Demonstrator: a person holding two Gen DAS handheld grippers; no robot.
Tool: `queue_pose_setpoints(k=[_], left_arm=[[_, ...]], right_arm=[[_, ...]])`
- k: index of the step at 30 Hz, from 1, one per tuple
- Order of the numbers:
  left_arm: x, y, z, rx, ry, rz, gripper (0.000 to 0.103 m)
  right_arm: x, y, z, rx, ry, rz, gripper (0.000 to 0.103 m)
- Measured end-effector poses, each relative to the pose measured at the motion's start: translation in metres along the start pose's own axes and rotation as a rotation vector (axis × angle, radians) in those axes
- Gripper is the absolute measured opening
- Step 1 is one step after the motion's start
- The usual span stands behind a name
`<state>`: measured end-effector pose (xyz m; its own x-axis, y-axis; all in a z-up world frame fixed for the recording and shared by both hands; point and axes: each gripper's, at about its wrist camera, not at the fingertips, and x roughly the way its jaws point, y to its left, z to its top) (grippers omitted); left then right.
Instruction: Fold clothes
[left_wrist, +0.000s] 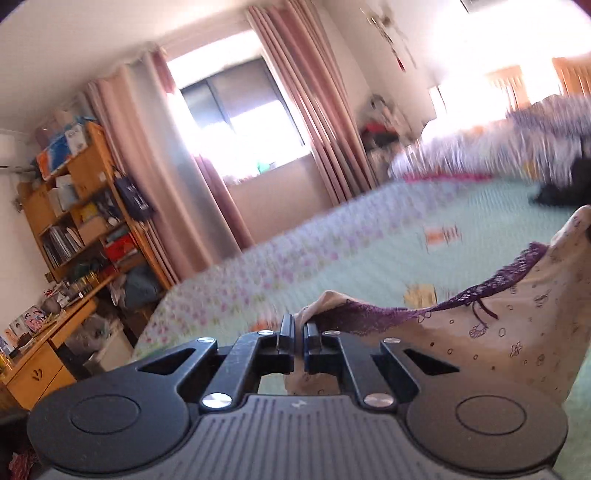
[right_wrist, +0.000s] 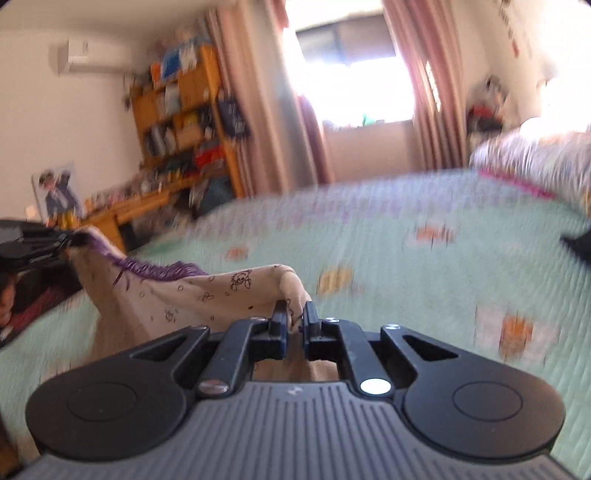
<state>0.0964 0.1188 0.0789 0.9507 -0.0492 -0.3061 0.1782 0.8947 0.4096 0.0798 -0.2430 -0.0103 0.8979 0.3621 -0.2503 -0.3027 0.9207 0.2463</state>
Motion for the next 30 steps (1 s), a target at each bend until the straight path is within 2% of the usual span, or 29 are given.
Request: queue_pose_setpoints(k=[2, 5, 8, 13, 17, 19, 20, 21, 22, 24, 27, 30], left_arm=[[-0.017, 0.012, 0.025, -0.023, -0.034, 0.031, 0.004], [-0.036, 0.023, 0.033, -0.031, -0.047, 0.065, 0.005], [-0.045, 0.032, 0.034, -0.061, -0.027, 0.089, 0.005], [-0.058, 0.047, 0.058, -0.094, -0.029, 0.16, 0.003], [-0.076, 0.038, 0.085, -0.078, -0.048, 0.134, 0.004], [-0.085, 0.028, 0.087, -0.073, -0.047, 0.109, 0.007], [-0.091, 0.019, 0.08, -0.073, -0.041, 0.088, 0.012], [-0.096, 0.011, 0.074, -0.072, -0.035, 0.067, 0.014], [-0.097, 0.001, 0.061, -0.08, -0.019, 0.037, 0.015], [-0.095, -0.021, 0.028, -0.113, 0.035, -0.022, 0.018], [-0.091, -0.051, -0.028, -0.164, 0.117, -0.112, 0.02], [-0.087, -0.075, -0.067, -0.214, 0.19, -0.174, 0.023]], right_arm=[[-0.008, 0.008, 0.032, -0.009, -0.091, 0.019, 0.009], [-0.021, 0.019, 0.067, -0.013, -0.178, 0.064, 0.009], [-0.03, 0.021, 0.086, 0.035, -0.186, 0.129, 0.009], [-0.04, 0.018, 0.126, 0.078, -0.234, 0.121, 0.001], [-0.032, 0.019, 0.165, 0.014, -0.147, 0.075, 0.001], [-0.03, 0.016, 0.14, -0.006, -0.068, 0.091, 0.004], [-0.029, 0.014, 0.123, -0.012, -0.026, 0.096, 0.008], [-0.027, 0.011, 0.105, -0.017, 0.016, 0.101, 0.022], [-0.026, 0.009, 0.088, -0.022, 0.058, 0.106, 0.03], [-0.023, 0.005, 0.053, -0.033, 0.141, 0.115, 0.063], [-0.007, -0.014, -0.023, 0.001, 0.296, 0.048, 0.068], [0.007, -0.043, -0.089, 0.129, 0.436, -0.04, 0.068]])
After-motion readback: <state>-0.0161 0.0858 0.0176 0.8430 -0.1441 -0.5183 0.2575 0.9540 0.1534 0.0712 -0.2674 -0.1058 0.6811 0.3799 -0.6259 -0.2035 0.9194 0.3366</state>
